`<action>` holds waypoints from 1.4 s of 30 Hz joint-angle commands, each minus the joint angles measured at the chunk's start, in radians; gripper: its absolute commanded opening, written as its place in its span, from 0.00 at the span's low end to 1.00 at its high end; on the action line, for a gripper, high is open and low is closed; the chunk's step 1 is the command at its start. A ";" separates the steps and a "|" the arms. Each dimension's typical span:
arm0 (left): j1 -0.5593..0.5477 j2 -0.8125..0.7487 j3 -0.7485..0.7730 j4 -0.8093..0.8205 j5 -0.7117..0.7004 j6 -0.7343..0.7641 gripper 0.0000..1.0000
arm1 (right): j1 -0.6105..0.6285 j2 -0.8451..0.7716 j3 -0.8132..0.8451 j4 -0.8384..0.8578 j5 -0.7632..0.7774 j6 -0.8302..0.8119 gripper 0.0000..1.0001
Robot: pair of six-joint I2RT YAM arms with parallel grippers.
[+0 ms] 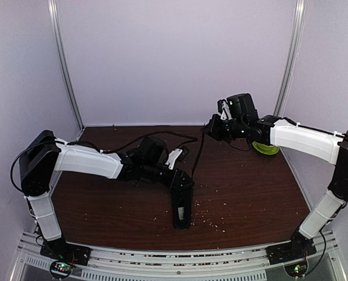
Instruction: Tie the shoes
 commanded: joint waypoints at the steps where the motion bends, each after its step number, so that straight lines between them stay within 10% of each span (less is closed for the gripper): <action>1: -0.007 0.029 0.041 -0.025 0.014 0.012 0.48 | -0.005 -0.045 0.038 -0.008 0.006 -0.014 0.00; 42: -0.007 0.026 0.040 0.025 -0.081 -0.028 0.00 | 0.003 -0.179 -0.048 -0.004 -0.045 -0.043 0.00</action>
